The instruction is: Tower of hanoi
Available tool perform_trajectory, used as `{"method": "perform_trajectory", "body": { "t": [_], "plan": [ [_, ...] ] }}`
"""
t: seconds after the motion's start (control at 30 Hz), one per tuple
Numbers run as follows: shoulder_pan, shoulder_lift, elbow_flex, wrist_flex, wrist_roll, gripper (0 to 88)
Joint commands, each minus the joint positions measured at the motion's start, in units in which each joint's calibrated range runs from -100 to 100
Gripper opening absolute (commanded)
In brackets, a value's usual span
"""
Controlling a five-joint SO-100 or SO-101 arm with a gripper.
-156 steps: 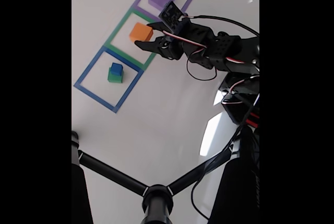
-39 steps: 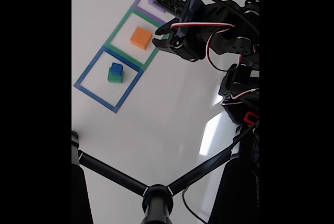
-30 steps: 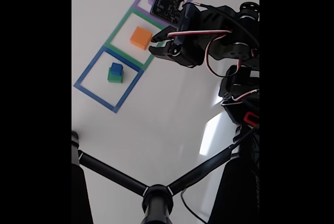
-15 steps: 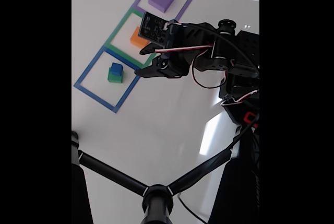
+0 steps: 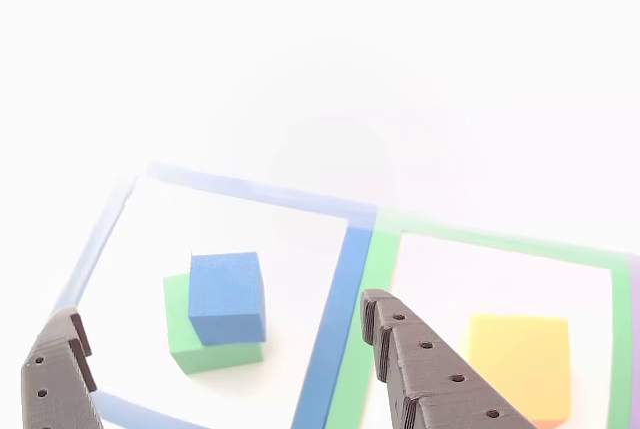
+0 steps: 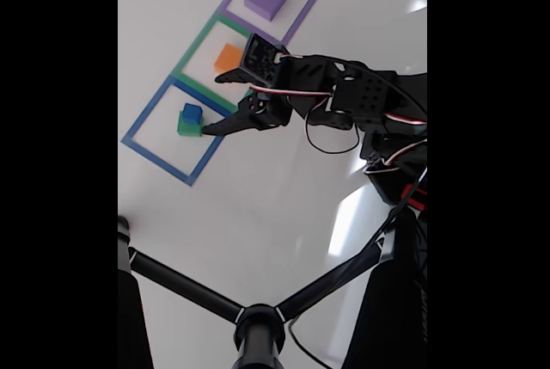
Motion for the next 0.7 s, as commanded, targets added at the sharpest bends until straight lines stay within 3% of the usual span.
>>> {"method": "perform_trajectory", "body": {
  "t": [0.0, 0.3, 0.67],
  "plan": [
    [1.1, 5.6, 1.1, -10.9, 0.6, 32.0],
    [0.0, 19.2, 0.9, -26.4, 0.6, 31.5],
    [-1.1, 32.8, -3.0, -36.7, 0.6, 30.9]
  ]
}}
